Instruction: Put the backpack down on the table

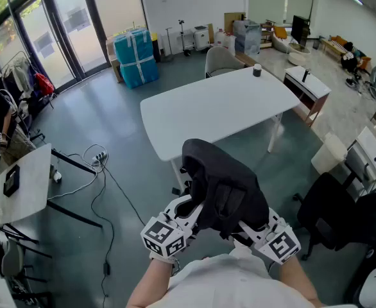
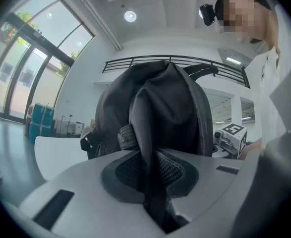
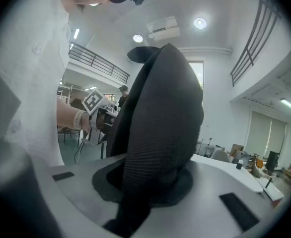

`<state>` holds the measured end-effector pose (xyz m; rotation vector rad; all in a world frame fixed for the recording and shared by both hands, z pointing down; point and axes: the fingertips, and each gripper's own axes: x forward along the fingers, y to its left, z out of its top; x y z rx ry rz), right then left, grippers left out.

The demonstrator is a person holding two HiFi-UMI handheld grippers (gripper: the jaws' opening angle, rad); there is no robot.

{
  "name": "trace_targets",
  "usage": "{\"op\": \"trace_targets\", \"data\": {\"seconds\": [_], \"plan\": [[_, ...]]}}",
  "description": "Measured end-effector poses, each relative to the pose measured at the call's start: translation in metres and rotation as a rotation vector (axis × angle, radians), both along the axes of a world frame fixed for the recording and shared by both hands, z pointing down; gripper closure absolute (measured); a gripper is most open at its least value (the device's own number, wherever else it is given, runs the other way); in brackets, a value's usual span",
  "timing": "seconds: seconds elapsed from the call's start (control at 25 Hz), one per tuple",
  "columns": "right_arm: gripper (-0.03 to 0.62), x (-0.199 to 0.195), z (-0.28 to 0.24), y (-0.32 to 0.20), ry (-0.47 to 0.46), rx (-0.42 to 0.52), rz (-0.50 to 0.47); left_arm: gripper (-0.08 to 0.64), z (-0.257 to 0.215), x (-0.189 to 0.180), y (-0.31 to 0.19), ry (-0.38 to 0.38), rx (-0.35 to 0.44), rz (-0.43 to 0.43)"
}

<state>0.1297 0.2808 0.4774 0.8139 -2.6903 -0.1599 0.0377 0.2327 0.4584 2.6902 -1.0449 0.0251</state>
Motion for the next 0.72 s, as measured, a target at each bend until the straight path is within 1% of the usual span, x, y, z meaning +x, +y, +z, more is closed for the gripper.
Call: {"op": "trace_targets", "data": {"seconds": [0.56,0.72], "plan": [[0.512,-0.003,0.001,0.001,-0.02,0.0,0.002,0.499,-0.0004,-0.0033,0.0019,-0.004,0.013,-0.008],[0.508,-0.0012,-0.0032,0.0006,-0.032,0.013,-0.011,0.499,-0.0032,-0.0012,0.0017,0.0,0.017,-0.005]]}}
